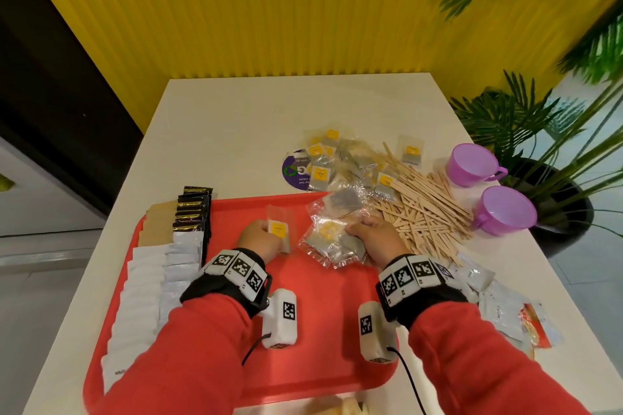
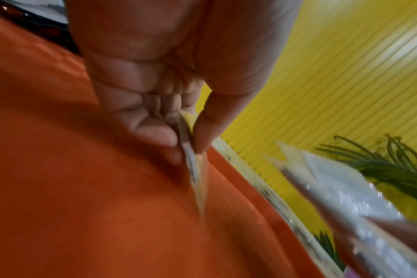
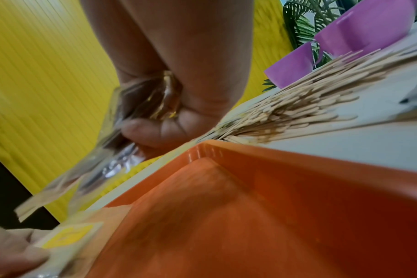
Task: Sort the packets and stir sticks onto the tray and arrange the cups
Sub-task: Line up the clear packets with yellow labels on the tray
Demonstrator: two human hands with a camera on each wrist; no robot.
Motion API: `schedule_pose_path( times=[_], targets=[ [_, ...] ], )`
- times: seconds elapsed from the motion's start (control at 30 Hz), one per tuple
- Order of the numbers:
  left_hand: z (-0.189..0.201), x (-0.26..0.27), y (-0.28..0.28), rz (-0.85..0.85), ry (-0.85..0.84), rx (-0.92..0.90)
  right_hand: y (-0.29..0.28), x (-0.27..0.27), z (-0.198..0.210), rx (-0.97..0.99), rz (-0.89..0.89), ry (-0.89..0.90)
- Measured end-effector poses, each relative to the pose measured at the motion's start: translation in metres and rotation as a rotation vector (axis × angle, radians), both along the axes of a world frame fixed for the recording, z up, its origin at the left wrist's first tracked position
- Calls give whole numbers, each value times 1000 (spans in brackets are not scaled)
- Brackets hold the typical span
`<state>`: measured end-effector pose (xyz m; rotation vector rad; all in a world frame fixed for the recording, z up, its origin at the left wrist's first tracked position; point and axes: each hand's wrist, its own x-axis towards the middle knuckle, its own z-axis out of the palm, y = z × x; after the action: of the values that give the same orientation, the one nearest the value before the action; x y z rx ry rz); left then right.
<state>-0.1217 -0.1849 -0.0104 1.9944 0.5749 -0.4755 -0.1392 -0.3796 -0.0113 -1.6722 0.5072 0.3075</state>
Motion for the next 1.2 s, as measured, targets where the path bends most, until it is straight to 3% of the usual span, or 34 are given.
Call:
schedule_pose_path(
  times=[0.13, 0.23, 0.33, 0.43, 0.63, 0.8, 0.93, 1.07, 1.2],
  targets=[
    [-8, -3, -3, 34, 17, 25, 3, 0, -1, 18, -7, 8],
    [3, -5, -8, 81, -106, -109, 2, -1, 0, 18, -5, 17],
    [15, -2, -15, 0, -186, -174, 2, -1, 3, 9, -1, -6],
    [27, 5, -23, -38, -93, -205, 5, -2, 9, -19, 34, -89],
    [38, 11, -24, 28, -13, -183, 4, -1, 18, -303, 76, -268],
    [53, 14, -35, 7, 77, -389, 10, -9, 35, -685, 275, -467],
    [52, 18, -33, 71, 162, -414, 7, -8, 36, -812, 367, -500],
    [47, 20, -31, 98, 157, -409, 3, -6, 31, -708, 251, -471],
    [42, 25, -25, 191, -12, -398, -7, 0, 23, -442, 10, -289]
  ],
)
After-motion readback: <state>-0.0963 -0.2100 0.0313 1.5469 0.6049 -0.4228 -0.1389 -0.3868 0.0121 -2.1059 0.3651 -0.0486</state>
